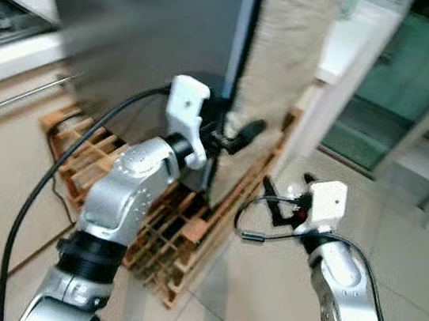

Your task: Restocking fridge

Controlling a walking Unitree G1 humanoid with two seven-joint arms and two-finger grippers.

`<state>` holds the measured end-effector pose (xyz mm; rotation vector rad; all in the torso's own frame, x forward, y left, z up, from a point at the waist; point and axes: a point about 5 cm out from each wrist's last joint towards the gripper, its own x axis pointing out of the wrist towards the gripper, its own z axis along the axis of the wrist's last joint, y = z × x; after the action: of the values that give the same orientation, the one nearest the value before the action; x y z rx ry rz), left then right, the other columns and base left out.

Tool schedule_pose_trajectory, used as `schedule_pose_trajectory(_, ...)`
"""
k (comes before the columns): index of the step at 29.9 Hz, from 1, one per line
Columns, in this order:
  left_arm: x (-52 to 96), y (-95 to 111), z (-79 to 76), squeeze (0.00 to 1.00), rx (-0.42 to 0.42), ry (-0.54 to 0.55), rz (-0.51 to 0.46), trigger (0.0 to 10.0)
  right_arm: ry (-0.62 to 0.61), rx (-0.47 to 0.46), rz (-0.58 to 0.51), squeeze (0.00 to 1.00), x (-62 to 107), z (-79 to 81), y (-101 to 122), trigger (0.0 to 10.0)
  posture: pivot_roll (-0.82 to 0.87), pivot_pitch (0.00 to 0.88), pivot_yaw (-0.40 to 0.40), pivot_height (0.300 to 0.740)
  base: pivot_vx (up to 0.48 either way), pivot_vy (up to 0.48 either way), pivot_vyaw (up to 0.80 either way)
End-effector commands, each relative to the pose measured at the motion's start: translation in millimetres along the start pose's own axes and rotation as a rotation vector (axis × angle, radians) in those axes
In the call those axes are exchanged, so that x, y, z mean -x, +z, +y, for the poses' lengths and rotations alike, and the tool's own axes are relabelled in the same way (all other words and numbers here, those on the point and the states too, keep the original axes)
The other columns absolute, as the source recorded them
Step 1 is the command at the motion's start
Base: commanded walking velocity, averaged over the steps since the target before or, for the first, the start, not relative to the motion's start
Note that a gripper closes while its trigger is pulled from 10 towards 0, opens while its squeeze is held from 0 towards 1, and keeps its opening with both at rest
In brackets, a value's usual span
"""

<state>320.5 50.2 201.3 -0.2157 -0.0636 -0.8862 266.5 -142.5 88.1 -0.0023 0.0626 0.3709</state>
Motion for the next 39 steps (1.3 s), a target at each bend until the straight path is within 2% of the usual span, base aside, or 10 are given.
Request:
schedule_pose_trajectory(1, -38.4, 30.0, -55.0, 0.00, 0.026, -0.333, -0.134, 10.0, 0.005, -0.032, 0.056, 0.00, 8.9, -5.4, -7.6, 10.0, -0.09, 0.000, -0.047, 0.740, 0.000, 0.000, 0.00)
schedule_pose_trajectory(8, -76.8, 25.4, -114.1, 0.00, 0.155, -0.612, -0.143, 10.0, 0.023, -0.086, 0.135, 0.00, 36.5, -6.6, -18.9, 10.0, -0.19, 0.000, 0.012, 0.740, 0.000, 0.000, 0.00)
schedule_pose_trajectory(16, -61.3, 24.0, -83.1, 0.00, 0.136, -0.543, -0.150, 10.0, 0.013, -0.124, 0.177, 0.00, 60.6, 9.4, -29.1, 10.0, -0.23, 0.000, 0.030, 0.740, 0.000, 0.000, 0.00)
schedule_pose_trajectory(22, -12.0, 9.2, -11.7, 0.00, 0.031, -0.253, -0.080, 10.0, -0.029, -0.095, 0.151, 0.00, 46.2, 43.8, -24.5, 10.0, -0.18, 0.000, 0.008, 0.740, 0.000, 0.000, 0.00)
schedule_pose_trajectory(24, 44.6, 2.7, 30.0, 0.00, -0.010, -0.060, -0.016, 10.0, -0.045, -0.123, 0.104, 0.00, 25.2, 72.8, -12.2, 10.0, -0.14, 0.000, -0.022, 0.740, 0.000, 0.000, 0.00)
schedule_pose_trajectory(26, 58.6, 3.4, 34.6, 0.00, -0.022, -0.036, -0.004, 10.0, -0.039, -0.128, 0.093, 0.00, 21.5, 80.1, -9.0, 10.0, -0.14, 0.000, -0.022, 0.740, 0.000, 0.000, 0.00)
schedule_pose_trajectory(27, 100.5, 9.4, 41.4, 0.00, -0.043, 0.020, 0.021, 10.0, -0.005, -0.115, 0.082, 0.00, 11.0, 99.8, -1.5, 10.0, -0.08, 0.000, -0.057, 0.740, 0.000, 0.000, 0.00)
schedule_pose_trajectory(32, 142.8, 16.2, 45.9, 0.00, -0.074, 0.102, 0.050, 10.0, 0.029, -0.107, 0.075, 0.00, -2.2, 123.9, 3.1, 10.0, -0.04, 0.000, -0.079, 0.740, 0.000, 0.000, 0.37)
schedule_pose_trajectory(37, 198.9, 20.1, 58.7, 0.00, -0.076, 0.343, 0.017, 10.0, 0.124, -0.101, 0.083, 0.00, -25.5, 203.9, 14.5, 10.0, 0.05, 0.000, -0.131, 0.740, 0.000, 0.000, 0.65)
schedule_pose_trajectory(39, 207.6, 21.7, 70.1, 0.00, -0.093, 0.552, -0.043, 10.0, 0.094, -0.102, 0.029, 0.00, -34.4, 137.7, 47.1, 10.0, 0.07, 0.000, -0.140, 0.740, 0.000, 0.000, 0.59)
